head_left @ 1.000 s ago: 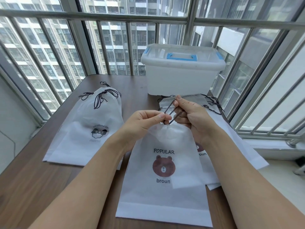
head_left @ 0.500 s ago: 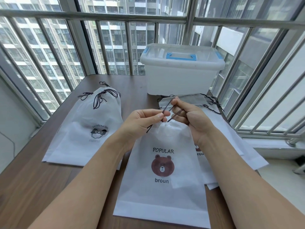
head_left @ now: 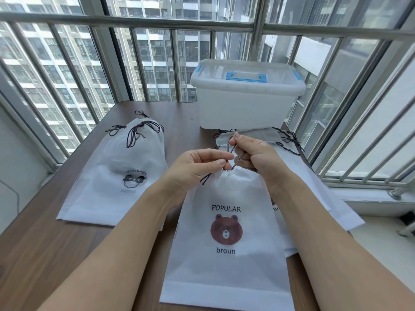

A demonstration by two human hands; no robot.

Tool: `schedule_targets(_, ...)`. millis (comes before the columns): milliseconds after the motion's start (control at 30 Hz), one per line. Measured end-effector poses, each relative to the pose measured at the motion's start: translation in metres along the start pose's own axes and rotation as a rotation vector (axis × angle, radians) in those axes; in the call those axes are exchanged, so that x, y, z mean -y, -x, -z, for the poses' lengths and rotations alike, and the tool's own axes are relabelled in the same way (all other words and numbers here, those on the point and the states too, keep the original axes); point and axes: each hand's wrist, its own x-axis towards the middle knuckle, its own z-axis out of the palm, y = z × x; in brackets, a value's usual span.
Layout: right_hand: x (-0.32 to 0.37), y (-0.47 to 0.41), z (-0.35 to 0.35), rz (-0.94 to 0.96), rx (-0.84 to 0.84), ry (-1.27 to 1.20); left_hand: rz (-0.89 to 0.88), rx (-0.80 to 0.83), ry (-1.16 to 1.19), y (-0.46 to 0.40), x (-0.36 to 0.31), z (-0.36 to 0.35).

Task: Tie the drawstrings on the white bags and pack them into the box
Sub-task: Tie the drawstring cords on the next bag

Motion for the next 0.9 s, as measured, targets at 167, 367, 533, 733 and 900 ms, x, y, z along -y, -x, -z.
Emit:
schedule_targets(167,-0.001,0.002,0.0,0.017,-0.021,0.014,0.003,-0.002,0.02,-0.001,0.001,0.001)
schedule_targets(367,0.007,0.0,0.009,0.107,-0.15,0.195,0.029,-0.058,0.046,-0.004,0.003,0.002)
schedule_targets(533,0.013,0.014,0.002,0.184,0.204,0.151,0.008,-0.009,-0.122,0.001,0.002,-0.001)
schedule_targets(733,0.004,0.017,-0.01,0.328,0.259,0.45,-0.024,-0.108,-0.328,0.002,0.006,-0.008)
schedule_targets(900,-0.005,0.008,-0.008,0.399,0.046,0.495,0.065,-0.211,-0.262,-0.002,0.001,-0.016)
